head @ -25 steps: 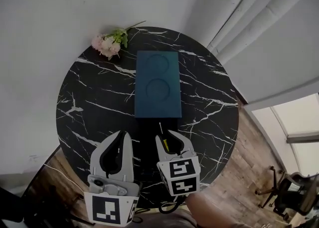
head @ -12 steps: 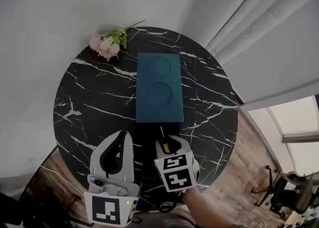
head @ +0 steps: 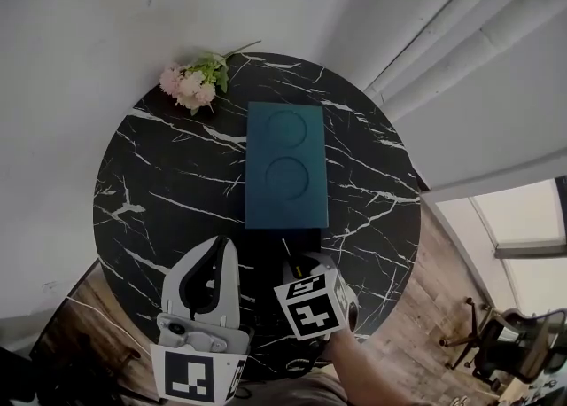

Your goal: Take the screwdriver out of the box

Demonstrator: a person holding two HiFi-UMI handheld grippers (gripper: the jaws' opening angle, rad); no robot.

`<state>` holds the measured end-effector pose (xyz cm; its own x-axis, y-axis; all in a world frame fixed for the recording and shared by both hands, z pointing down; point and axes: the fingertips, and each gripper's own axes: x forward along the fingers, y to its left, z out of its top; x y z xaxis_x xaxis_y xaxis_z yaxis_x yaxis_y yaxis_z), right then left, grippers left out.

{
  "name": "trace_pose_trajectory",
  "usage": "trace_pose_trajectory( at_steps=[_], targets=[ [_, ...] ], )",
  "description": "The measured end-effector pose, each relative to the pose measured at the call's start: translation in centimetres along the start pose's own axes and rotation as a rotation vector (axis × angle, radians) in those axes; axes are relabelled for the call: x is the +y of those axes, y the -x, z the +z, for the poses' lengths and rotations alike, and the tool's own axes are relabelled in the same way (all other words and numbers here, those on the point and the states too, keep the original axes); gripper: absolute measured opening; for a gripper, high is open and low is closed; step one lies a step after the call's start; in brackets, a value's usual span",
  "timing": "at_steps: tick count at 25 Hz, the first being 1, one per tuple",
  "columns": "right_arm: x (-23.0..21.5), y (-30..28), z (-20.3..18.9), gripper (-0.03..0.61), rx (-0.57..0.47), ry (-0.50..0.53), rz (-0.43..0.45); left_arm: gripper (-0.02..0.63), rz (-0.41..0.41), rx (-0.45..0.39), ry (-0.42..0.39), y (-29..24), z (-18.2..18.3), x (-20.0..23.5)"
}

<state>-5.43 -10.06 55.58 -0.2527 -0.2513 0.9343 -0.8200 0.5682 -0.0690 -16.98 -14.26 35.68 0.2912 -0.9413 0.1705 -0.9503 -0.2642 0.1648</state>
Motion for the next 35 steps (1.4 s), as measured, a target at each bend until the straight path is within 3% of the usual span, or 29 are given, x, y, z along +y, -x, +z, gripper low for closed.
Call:
trace_pose_trajectory(
  at_steps=[9, 20, 29, 35],
  targets=[
    [-0.3, 0.3, 0.2, 0.026, -0.051, 0.004, 0.012, 0.000, 0.004, -0.002, 0.003, -0.1, 0.2, 0.4],
    [0.8, 4.4, 3.2, 0.025, -0.281, 0.056, 0.012, 0.000, 0.006, -0.027, -0.058, 1.7, 1.9, -2.0],
    [0.1, 6.4, 2.4, 0.026, -0.311, 0.033, 0.008, 0.000, -0.007, -0.046, -0.074, 3.1, 3.0, -5.0],
    [-0.4, 5.2, 2.5, 0.028, -0.292, -0.016, -0.005, 0.000, 0.009, -0.047, -0.076, 3.2, 2.9, -4.1]
  ],
)
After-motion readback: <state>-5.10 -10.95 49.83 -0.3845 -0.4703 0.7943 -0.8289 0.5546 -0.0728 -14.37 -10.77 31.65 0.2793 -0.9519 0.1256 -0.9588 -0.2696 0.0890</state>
